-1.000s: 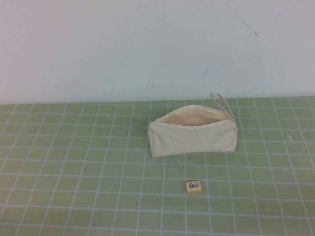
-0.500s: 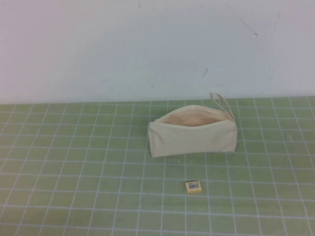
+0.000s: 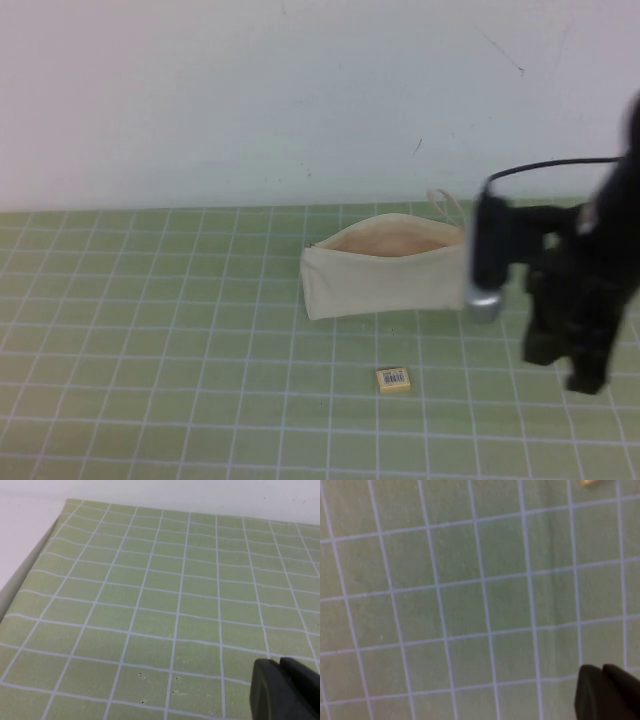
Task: Put eraser into pencil case
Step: Pick up the eraser from the table
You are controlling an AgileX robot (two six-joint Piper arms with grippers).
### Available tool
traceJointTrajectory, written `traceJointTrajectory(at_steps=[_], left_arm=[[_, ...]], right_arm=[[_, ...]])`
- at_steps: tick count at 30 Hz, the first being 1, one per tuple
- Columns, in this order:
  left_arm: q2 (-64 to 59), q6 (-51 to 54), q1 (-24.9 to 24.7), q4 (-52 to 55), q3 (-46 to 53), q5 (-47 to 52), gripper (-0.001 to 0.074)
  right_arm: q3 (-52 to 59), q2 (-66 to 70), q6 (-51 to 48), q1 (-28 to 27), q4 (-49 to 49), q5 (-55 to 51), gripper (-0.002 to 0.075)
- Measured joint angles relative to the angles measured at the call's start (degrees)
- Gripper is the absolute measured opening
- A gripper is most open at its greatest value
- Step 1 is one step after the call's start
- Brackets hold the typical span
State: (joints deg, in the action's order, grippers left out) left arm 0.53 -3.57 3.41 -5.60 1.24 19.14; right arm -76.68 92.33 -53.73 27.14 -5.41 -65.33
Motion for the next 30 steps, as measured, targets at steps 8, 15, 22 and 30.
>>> traceJointTrajectory(at_steps=[8, 15, 22, 30], left_arm=[[0.0, 0.0, 0.0, 0.0, 0.0, 0.0, -0.0001], [0.0, 0.0, 0.0, 0.0, 0.0, 0.0, -0.0001], [0.0, 0.0, 0.0, 0.0, 0.0, 0.0, -0.0001], [0.0, 0.0, 0.0, 0.0, 0.0, 0.0, -0.0001]], right_arm=[[-9.34, 14.42, -0.87, 7.65, 0.6, -0.58, -0.0001], [-10.76, 18.88, -0.98, 9.62, -4.39, 5.39, 0.0003], [-10.85, 21.74, -0.98, 9.66, -4.87, 8.79, 0.0165], [-10.85, 25.71, -1.73, 9.66, -0.07, 15.06, 0.0473]])
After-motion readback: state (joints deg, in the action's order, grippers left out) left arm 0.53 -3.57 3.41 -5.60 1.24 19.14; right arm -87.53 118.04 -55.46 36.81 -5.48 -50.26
